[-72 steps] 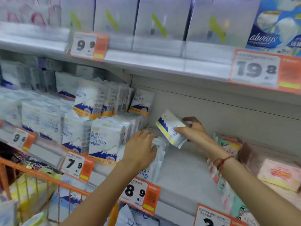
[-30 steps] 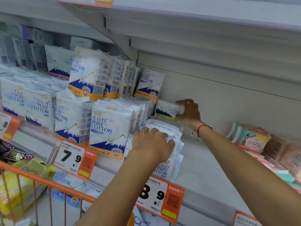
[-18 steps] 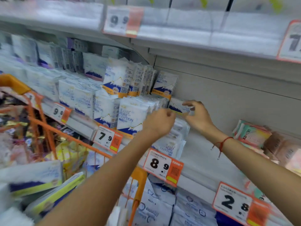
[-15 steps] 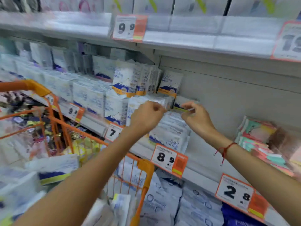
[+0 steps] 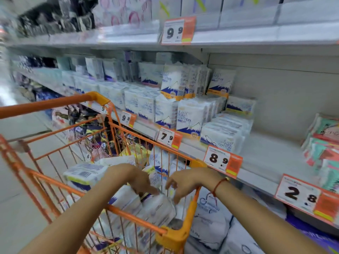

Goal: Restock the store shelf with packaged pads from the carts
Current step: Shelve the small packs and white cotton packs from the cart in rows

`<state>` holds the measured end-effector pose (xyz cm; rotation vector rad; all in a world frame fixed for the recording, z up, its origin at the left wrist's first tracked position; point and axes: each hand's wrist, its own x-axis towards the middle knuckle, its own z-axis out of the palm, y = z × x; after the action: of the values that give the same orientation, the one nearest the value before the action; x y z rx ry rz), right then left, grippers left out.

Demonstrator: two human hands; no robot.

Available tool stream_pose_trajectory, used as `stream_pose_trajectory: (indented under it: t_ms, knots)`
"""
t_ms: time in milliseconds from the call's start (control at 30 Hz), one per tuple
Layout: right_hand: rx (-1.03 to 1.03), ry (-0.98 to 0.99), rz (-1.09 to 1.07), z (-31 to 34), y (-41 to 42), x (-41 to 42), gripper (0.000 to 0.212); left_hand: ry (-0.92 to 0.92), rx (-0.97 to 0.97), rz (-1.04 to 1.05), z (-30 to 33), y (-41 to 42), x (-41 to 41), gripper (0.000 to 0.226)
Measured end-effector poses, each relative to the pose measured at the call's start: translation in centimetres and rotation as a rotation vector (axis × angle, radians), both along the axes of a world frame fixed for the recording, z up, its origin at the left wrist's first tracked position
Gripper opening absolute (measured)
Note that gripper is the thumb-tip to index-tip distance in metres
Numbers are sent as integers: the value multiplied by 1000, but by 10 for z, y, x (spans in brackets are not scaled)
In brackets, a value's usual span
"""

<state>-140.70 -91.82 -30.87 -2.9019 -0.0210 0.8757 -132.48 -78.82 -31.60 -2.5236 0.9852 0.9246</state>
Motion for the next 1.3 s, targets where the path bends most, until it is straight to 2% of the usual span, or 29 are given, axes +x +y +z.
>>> stream_pose_trajectory:
  t_ms: [33,100,200,267,333,467,567,633,700,767,800,867,967,1067,1167,1233,1300]
  knots:
    - [-115,77,29,-1,2,1,64,80,77,3,-2,-4,-4,79]
    - [-206,155,48,-3,3,5,75,175,132,32,0,-9,-9,83]
    - [-293,109,63,-6,3,4,81,171,147,-48,5,-9,-10,84]
    - [-330,37,114,-7,4,0,77,140,79,-79,4,-6,-10,85]
    - [-278,-47,131,-8,2,-4,71,131,-108,-1,-2,-3,-4,81]
    - [-7,-354,-8,-5,-10,-11,60,201,-579,281,-1,3,7,69]
    - [409,-519,-197,-5,-20,-18,81,281,-862,454,5,5,9,62]
    - [719,-584,-330,-3,-23,-21,93,356,-1035,546,7,6,11,64]
    - [955,-601,-429,3,-24,-22,90,402,-1209,607,12,6,11,56]
    - [1066,-592,-494,9,-24,-24,85,384,-1329,676,15,5,7,45]
    - [1087,-592,-502,10,-24,-24,83,371,-1362,718,16,5,6,48]
    - [1094,-602,-502,10,-22,-24,88,371,-1371,770,17,6,2,53]
    - [958,-672,-492,1,-21,-24,107,374,-1348,760,17,8,2,51]
    - [984,-706,-531,5,-27,-25,85,262,-1360,589,27,8,2,36]
    - [1043,-780,-622,16,-41,-27,64,305,-1300,449,43,12,5,33]
    - [1024,-825,-659,19,-50,-29,64,338,-1181,424,50,18,13,28]
    - [980,-851,-644,20,-54,-35,59,226,-932,393,45,20,29,26]
